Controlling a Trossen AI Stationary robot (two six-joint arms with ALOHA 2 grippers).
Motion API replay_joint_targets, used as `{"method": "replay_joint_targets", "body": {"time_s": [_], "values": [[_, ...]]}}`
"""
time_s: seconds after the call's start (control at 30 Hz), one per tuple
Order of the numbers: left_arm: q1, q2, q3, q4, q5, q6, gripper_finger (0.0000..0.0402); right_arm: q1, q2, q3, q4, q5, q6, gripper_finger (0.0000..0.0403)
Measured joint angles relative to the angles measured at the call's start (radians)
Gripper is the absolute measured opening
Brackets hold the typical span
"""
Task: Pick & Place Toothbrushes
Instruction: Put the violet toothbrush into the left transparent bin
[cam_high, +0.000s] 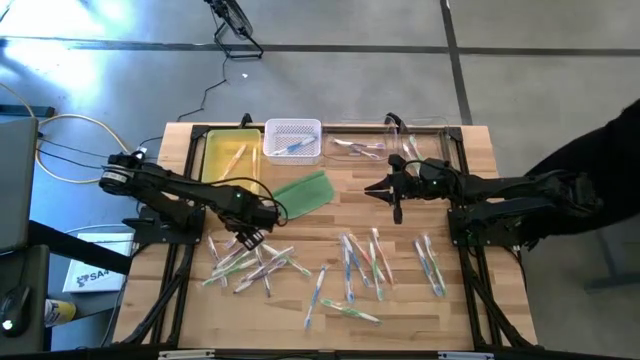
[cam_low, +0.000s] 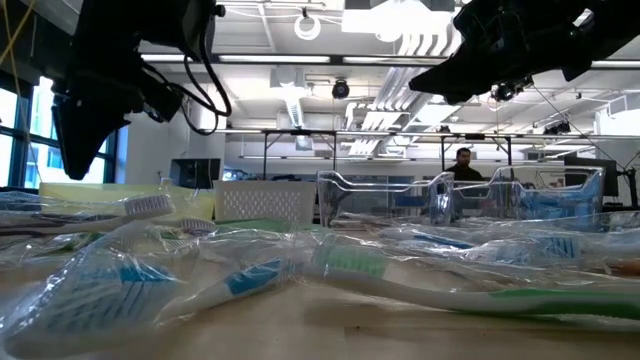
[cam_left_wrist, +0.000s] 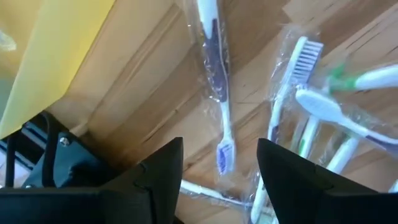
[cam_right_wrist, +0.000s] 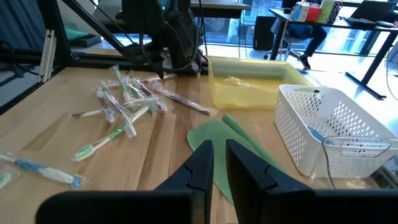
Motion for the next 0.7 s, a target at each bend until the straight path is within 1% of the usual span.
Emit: {"method": "replay_joint_targets", "body": {"time_s": [0.17,0.23,0.33,0.4,0.5,0.57,0.7], "values": [[0.025,-0.001,-0.004,0.007,0.003,0.059,0.0198,0.0,0.0,0.0,0.0,0.0,0.0,0.0036],[0.06,-0.002,-0.029,0.057,0.015,0.095,0.0198,0.0,0.0,0.0,0.0,0.0,0.0,0.0036],[0.13,-0.008,-0.087,0.117,0.07,0.165,0.0198,0.0,0.0,0.0,0.0,0.0,0.0,0.0036],[0.17,-0.009,-0.126,0.185,0.127,0.2,0.0198,0.0,0.0,0.0,0.0,0.0,0.0,0.0036],[0.206,-0.008,-0.175,0.226,0.144,0.245,0.0198,0.0,0.0,0.0,0.0,0.0,0.0,0.0036],[0.223,-0.008,-0.199,0.255,0.155,0.252,0.0198,0.0,0.0,0.0,0.0,0.0,0.0,0.0036],[0.236,-0.008,-0.22,0.257,0.189,0.251,0.0198,0.0,0.0,0.0,0.0,0.0,0.0,0.0036]]}}
